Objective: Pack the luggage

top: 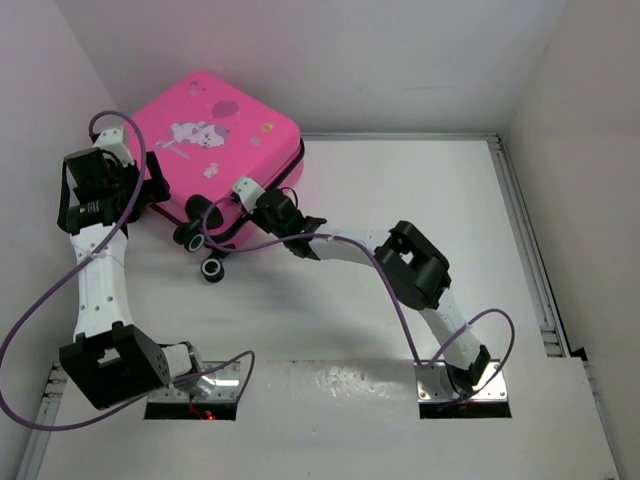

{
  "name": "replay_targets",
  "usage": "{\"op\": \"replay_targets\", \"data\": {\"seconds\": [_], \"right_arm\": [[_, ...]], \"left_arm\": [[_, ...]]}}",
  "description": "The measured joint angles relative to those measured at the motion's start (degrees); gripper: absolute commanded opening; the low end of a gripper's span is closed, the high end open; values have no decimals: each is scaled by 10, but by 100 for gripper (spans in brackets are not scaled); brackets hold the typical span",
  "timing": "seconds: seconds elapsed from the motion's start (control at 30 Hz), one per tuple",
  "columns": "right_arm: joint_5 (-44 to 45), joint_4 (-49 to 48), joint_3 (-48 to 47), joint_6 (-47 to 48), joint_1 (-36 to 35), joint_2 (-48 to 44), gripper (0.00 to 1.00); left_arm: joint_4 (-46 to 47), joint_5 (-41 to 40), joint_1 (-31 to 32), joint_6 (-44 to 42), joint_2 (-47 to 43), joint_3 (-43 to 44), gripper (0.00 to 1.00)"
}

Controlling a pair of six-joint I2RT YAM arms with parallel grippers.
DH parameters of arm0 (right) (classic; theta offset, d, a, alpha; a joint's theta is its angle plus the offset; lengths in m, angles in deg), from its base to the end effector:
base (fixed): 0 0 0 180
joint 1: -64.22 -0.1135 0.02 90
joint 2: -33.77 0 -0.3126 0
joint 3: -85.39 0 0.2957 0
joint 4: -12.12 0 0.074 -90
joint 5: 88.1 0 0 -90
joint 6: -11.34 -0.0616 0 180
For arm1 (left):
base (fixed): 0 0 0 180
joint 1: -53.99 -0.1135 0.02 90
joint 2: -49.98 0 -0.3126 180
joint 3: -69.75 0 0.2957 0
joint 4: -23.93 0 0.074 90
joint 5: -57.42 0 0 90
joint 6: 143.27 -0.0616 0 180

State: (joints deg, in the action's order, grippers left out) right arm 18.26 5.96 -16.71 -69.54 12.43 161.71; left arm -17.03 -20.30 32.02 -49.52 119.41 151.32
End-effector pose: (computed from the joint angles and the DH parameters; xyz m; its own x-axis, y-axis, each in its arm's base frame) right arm 0.3870 0.4636 0.1863 -0.1122 -0.3884 -0.9146 -0.6154 0.7498 -0.2429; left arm 0.2987 0.1064 0.4037 -0.4335 -0.2438 -0.8676 -0.2216 0.9620 -0.1596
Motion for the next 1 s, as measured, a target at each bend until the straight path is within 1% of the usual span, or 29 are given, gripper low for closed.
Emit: {"op": "replay_targets", "data": {"seconds": [0.03, 0.1, 0.13, 0.3, 0.43, 0.57, 0.67, 0.77, 0.9, 1.0], "right_arm": [[-5, 5, -2, 0, 0, 0, 9], [-13, 8, -2, 2, 2, 0, 2], [-17, 9, -2, 1, 3, 0, 0], [-42, 2, 11, -5, 11, -7, 0], [-92, -1, 42, -36, 31, -28, 0], [-150, -11, 75, -64, 60, -49, 0], [-184, -17, 97, -84, 84, -64, 0], [-214, -14, 102, -109, 106, -69, 0], [-271, -9, 102, -146, 131, -70, 0], [-306, -9, 102, -169, 142, -70, 0]], "left_arm": [[0, 2, 0, 0, 0, 0, 100], [1, 4, 0, 0, 0, 0, 100], [2, 4, -2, 0, 0, 0, 100], [2, 24, -7, -8, 0, 0, 100], [0, 90, -14, -36, -15, -13, 100], [-22, 152, -15, -66, -41, -28, 100], [-49, 190, -15, -100, -49, -29, 93], [-87, 211, -9, -145, -50, -29, 91], [-148, 228, 2, -202, -51, -29, 91], [-183, 234, 10, -227, -60, -29, 91]]}}
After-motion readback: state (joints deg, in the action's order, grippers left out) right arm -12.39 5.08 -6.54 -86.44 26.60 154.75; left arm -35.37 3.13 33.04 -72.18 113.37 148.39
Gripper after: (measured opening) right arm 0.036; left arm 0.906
